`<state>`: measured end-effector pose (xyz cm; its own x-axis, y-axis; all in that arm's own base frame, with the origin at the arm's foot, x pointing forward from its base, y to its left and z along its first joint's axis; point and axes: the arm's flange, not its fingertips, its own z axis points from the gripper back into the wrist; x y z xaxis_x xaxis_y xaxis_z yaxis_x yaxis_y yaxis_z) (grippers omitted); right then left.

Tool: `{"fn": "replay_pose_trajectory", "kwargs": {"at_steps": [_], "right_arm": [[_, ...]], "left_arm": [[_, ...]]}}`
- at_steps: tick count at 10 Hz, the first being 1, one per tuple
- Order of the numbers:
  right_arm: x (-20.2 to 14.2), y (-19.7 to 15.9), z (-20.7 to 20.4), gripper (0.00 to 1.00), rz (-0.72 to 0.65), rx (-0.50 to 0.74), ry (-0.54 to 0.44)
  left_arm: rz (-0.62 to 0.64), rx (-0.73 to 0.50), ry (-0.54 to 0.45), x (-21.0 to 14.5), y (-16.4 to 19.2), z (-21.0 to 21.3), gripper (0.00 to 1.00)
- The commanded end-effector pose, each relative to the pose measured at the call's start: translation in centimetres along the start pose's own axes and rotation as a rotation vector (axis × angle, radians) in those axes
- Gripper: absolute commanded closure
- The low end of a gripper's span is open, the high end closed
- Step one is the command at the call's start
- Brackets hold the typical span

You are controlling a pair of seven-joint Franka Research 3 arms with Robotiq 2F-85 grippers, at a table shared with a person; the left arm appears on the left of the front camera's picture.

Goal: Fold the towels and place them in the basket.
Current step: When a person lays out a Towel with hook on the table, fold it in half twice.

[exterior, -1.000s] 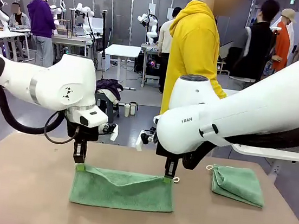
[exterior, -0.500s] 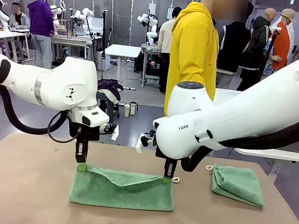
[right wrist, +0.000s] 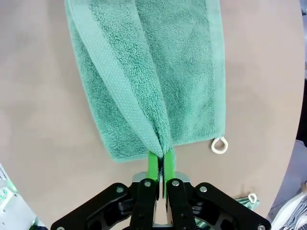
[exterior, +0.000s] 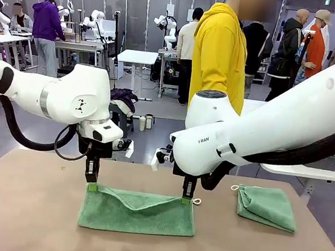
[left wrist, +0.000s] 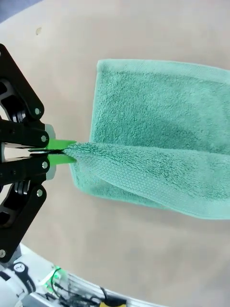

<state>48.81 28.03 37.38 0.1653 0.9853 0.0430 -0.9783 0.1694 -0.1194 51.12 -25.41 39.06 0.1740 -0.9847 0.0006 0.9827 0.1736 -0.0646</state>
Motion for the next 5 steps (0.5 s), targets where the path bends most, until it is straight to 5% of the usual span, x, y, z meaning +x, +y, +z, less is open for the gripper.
{"fn": "replay_pose_trajectory", "kwargs": {"at_steps": [1, 5], "right_arm": [[0.8, -3.5, -0.5, 0.95, -0.002, 0.077, 0.018], [0.6, -6.8, -1.6, 0.95, 0.050, 0.168, 0.051]], "left_arm": [[-0.060, -0.018, 0.006, 0.0, 1.9, -0.3, 0.96], [-0.055, -0.020, -0.037, -0.5, 4.3, -1.4, 0.96]]}}
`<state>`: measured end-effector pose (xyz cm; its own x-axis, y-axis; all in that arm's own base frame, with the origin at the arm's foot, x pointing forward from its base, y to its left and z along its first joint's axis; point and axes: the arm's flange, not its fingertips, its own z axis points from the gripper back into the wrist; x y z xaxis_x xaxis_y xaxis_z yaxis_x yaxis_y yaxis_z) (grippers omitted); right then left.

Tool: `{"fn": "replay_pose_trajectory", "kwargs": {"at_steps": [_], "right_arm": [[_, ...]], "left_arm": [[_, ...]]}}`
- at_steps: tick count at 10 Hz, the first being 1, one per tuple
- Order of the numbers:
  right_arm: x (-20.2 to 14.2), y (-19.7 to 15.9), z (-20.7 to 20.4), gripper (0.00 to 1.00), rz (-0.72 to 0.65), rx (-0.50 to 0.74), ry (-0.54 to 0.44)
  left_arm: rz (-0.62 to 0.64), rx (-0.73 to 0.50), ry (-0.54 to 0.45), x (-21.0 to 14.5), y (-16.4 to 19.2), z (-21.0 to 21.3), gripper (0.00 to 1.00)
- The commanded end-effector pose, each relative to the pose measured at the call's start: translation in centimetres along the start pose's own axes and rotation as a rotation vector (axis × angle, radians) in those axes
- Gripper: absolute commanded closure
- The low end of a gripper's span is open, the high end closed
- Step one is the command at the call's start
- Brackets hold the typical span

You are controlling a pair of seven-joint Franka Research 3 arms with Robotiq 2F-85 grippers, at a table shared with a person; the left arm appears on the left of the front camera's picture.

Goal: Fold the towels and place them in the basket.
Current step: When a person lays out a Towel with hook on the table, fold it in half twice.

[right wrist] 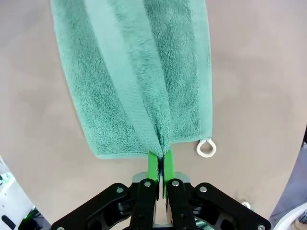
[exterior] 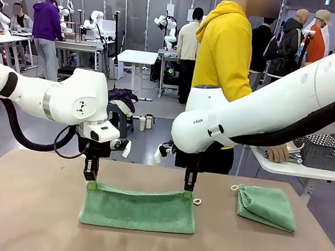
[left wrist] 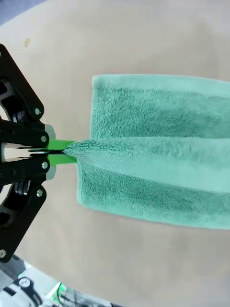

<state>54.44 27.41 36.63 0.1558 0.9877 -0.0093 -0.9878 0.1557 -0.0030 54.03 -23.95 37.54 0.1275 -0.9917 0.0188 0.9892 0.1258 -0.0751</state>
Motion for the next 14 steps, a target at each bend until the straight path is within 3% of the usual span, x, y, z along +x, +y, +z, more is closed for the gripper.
{"fn": "replay_pose_trajectory", "kwargs": {"at_steps": [1, 11, 12, 14], "right_arm": [[0.5, -2.2, -0.6, 0.95, 0.047, 0.064, 0.005], [0.2, -5.2, -3.8, 0.95, 0.004, 0.094, 0.013], [0.2, -5.3, -3.9, 0.87, 0.006, 0.090, 0.003], [0.2, -5.3, -4.0, 0.55, 0.009, 0.081, -0.002]], "left_arm": [[0.002, -0.028, -0.010, 0.4, 1.8, -0.7, 0.96], [0.040, -0.088, -0.054, -0.1, 5.7, -3.6, 0.96], [0.032, -0.090, -0.061, -0.2, 5.8, -3.6, 0.85], [0.035, -0.083, -0.077, -0.5, 6.0, -3.7, 0.56]]}}
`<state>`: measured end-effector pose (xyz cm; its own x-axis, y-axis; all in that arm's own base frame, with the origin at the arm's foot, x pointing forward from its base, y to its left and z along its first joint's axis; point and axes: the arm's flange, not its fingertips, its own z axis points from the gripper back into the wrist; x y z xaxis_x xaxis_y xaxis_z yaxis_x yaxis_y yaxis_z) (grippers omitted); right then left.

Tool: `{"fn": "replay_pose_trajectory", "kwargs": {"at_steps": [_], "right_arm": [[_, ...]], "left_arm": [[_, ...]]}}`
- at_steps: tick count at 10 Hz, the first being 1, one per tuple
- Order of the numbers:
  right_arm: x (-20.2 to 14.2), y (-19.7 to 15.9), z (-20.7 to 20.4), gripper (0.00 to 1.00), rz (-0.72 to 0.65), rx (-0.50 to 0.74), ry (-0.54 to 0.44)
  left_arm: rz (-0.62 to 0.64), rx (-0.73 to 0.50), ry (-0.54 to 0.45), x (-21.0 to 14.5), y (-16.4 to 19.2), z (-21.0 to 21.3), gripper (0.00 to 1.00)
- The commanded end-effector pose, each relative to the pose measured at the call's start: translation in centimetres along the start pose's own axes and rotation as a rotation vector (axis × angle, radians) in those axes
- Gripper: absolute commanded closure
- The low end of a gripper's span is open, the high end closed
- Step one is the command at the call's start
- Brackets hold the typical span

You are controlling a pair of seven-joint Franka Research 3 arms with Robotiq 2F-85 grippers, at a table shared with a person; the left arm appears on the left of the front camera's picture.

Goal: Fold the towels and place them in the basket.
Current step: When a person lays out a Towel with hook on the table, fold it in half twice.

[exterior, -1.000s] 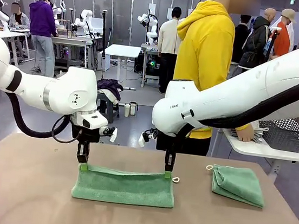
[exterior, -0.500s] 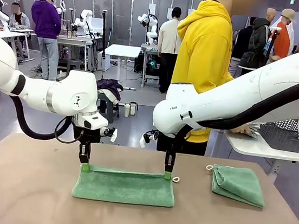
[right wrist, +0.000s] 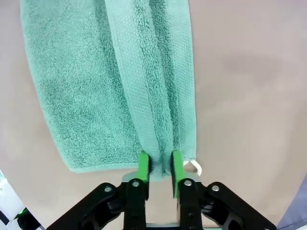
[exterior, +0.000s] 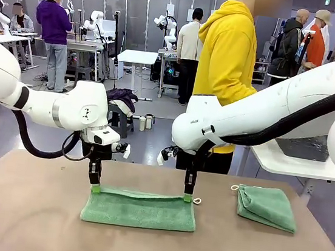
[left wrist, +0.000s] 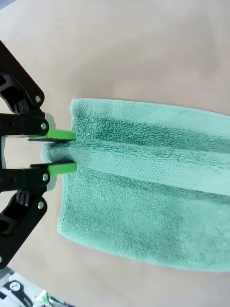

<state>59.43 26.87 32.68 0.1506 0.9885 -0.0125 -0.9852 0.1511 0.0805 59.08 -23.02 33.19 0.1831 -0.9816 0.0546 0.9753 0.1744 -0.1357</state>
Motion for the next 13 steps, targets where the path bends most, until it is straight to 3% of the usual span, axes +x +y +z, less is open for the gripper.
{"fn": "replay_pose_trajectory", "kwargs": {"at_steps": [1, 3, 4, 10, 13], "right_arm": [[-0.1, -0.2, 0.1, 0.39, 0.011, -0.012, -0.009], [-0.3, 0.0, 0.4, 0.06, 0.024, -0.037, -0.010], [-0.4, 0.2, 0.6, 0.00, 0.032, -0.044, -0.012], [-0.6, 1.8, 1.5, 0.00, 0.033, -0.051, -0.002], [0.4, 0.5, 1.5, 0.00, 0.024, -0.043, -0.004]], "left_arm": [[-0.024, -0.011, -0.045, -0.1, 0.4, 0.5, 0.41], [-0.065, 0.038, -0.059, -0.7, -0.1, 1.0, 0.11], [-0.077, 0.050, -0.066, -1.1, -0.4, 1.2, 0.00], [-0.097, 0.085, -0.059, -1.3, -2.3, 1.9, 0.00], [-0.079, 0.074, -0.032, -0.3, -1.1, 2.1, 0.00]]}}
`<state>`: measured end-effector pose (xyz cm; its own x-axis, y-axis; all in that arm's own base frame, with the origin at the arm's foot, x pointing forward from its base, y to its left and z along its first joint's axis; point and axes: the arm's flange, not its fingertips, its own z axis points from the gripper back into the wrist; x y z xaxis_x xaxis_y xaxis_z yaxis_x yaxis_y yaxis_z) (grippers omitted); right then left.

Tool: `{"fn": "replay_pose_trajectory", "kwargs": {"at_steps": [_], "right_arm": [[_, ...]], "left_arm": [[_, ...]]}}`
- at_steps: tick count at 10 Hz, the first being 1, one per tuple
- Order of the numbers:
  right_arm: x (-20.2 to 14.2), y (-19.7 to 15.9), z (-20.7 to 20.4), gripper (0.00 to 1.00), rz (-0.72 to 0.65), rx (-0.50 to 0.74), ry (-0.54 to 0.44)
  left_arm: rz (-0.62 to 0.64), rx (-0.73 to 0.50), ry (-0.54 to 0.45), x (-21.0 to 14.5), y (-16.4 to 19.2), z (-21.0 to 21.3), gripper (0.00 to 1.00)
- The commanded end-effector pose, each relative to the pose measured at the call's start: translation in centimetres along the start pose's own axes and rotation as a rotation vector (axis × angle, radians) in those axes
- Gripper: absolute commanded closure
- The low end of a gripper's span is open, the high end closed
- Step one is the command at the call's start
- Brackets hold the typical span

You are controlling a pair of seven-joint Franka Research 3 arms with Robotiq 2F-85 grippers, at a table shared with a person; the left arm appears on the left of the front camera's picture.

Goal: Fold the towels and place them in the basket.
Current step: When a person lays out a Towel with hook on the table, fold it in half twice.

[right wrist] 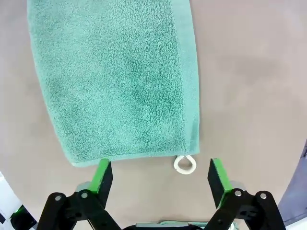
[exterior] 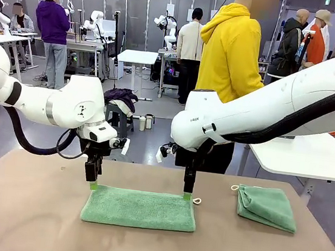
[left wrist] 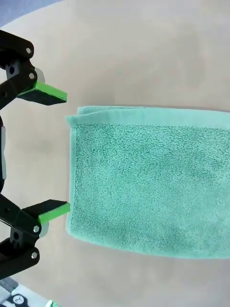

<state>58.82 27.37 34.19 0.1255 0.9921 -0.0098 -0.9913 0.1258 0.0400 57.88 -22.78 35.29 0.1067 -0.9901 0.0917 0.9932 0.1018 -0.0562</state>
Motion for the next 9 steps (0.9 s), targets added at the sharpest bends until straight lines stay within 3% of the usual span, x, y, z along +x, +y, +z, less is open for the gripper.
{"fn": "replay_pose_trajectory", "kwargs": {"at_steps": [1, 3, 5, 9], "right_arm": [[0.0, -0.3, 0.0, 0.00, -0.002, -0.002, -0.002], [-0.1, 1.0, 0.7, 0.00, -0.041, -0.039, -0.027], [-1.1, 3.4, 2.0, 0.00, -0.151, -0.083, -0.068], [-0.6, 8.3, 3.4, 0.00, -0.516, -0.169, -0.121]], "left_arm": [[0.001, -0.001, -0.002, 0.0, 0.3, 0.1, 0.00], [0.055, 0.059, 0.011, 0.3, -0.8, 0.5, 0.00], [0.220, 0.074, -0.005, -1.7, -3.0, 1.1, 0.00], [0.409, 0.132, -0.136, -5.8, -10.3, 3.2, 0.00]]}}
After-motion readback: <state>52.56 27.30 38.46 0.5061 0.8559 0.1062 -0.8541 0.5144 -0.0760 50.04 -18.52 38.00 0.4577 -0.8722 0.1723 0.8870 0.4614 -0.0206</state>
